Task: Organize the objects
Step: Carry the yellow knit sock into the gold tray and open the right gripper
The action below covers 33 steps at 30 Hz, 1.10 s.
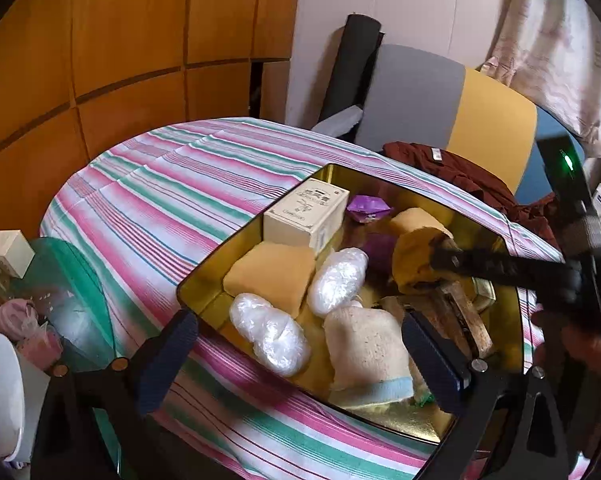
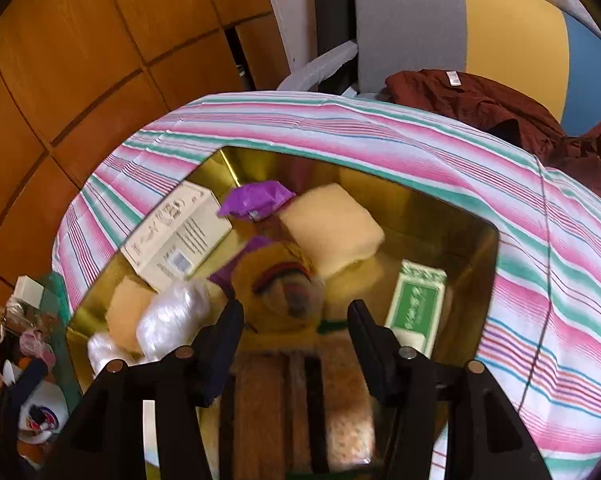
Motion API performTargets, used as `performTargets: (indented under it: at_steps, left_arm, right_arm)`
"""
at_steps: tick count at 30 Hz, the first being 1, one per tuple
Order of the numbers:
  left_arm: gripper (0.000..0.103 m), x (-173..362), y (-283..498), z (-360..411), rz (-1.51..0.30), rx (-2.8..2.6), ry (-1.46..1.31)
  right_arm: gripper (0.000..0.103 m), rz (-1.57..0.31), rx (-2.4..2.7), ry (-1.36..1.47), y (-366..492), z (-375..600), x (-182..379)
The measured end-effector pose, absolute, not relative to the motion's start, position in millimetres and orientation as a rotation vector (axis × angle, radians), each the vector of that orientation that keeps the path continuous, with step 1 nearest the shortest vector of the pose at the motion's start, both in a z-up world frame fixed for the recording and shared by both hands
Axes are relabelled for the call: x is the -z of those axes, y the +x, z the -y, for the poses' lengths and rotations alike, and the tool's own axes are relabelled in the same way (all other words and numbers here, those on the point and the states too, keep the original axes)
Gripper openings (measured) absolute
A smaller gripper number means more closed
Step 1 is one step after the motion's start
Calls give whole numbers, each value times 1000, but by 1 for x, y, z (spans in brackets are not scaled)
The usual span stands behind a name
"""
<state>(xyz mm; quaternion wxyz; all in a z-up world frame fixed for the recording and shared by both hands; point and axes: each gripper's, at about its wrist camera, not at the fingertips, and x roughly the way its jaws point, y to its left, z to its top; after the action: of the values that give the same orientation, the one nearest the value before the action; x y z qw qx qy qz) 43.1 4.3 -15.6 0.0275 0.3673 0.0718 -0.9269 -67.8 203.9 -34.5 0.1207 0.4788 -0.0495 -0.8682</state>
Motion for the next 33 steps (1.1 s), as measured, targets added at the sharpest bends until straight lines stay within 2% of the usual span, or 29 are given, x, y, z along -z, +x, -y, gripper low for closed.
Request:
performTargets:
  at_steps: [6, 14, 17, 22, 25, 33]
  left_arm:
    - [103, 19, 42, -1, -241, 2835, 1170]
    - [103, 18, 41, -1, -232, 2836, 1177]
    - [103, 16, 40, 1, -243, 2833, 1169]
    - [103, 14, 39, 4, -255, 2811, 1156]
    - [103, 13, 40, 4, -269, 2795, 1149]
    - [103, 7, 39, -4, -173, 2756, 1112]
  right_arm:
    - [53, 140, 2463, 1479, -65, -200, 53]
    - [53, -157, 2457, 1540, -33, -180, 53]
    - [53, -141, 2431, 1587, -27, -184, 51]
    - [53, 104, 2499, 1456, -27, -207, 28]
    - [53, 178, 2534, 1425, -34, -212, 23]
    - [53, 1, 2692, 1481, -69, -203, 31]
